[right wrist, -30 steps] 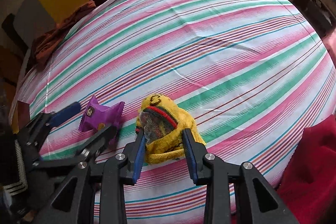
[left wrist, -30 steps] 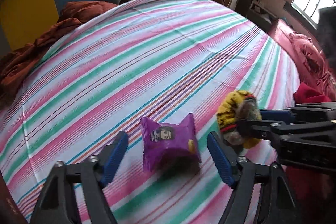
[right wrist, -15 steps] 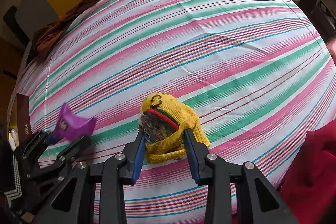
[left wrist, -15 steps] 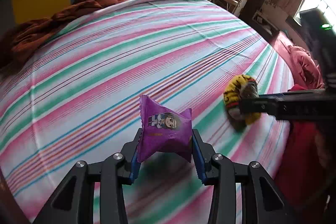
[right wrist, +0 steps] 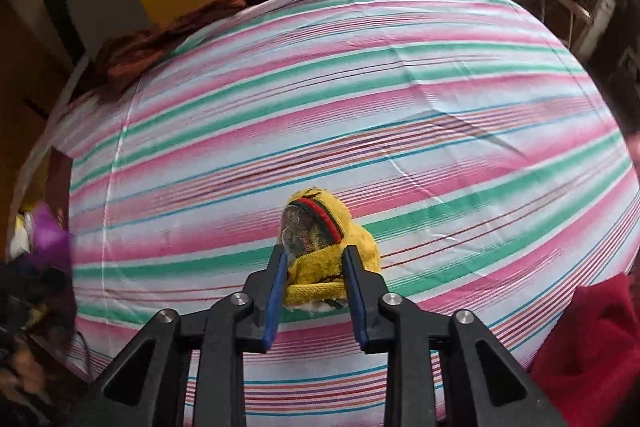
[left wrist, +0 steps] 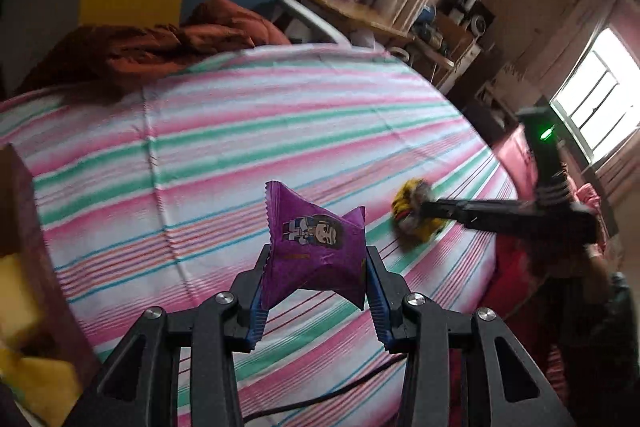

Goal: Organize objects
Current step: 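Grasp the yellow sock bundle with the right tool while the left tool grasps the purple pouch, then carry the purple pouch and yellow sock over the gold tray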

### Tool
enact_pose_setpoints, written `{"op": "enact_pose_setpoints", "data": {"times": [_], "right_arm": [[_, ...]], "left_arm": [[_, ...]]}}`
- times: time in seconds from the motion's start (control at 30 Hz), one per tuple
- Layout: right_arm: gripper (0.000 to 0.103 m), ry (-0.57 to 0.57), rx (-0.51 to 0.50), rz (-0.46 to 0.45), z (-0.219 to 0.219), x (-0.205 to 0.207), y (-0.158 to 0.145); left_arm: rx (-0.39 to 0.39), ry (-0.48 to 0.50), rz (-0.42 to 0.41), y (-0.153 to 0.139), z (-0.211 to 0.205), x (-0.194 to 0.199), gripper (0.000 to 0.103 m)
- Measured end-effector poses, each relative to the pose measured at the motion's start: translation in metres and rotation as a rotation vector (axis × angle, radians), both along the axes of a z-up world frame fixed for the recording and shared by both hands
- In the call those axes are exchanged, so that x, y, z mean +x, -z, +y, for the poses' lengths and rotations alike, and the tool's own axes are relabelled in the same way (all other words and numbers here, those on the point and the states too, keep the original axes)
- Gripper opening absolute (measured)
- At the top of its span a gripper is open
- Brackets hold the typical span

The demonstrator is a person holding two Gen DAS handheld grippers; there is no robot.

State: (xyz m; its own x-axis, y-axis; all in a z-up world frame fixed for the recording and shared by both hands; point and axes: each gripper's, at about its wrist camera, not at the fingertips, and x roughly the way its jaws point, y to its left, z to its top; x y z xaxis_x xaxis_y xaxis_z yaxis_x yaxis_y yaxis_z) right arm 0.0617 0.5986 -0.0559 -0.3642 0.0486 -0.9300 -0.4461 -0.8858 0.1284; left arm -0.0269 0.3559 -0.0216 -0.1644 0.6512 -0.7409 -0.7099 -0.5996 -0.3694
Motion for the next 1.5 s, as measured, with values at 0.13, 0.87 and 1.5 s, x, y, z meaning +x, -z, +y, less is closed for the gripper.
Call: {"op": "enact_pose_setpoints", "data": {"times": [0.13,0.87,1.5], "right_arm": [[0.026,-0.033,0.032,-0.051,-0.009,-0.009,0.005],[0.034,-0.045,0.243,-0.143,-0.025,-0.043,0.036],[0.028,-0.059,0.237,-0.068,-0.032,-0.039,0.025]], "left_arm": [[0.042,-0.019,0.024,-0.023,-0.028,-0.003,0.043],[0.256,-0.219,0.009,-0.091,-0.163,-0.051,0.043],[0.073,-0.416,0.210,-0.066,-0.221,-0.046,0.043]]}}
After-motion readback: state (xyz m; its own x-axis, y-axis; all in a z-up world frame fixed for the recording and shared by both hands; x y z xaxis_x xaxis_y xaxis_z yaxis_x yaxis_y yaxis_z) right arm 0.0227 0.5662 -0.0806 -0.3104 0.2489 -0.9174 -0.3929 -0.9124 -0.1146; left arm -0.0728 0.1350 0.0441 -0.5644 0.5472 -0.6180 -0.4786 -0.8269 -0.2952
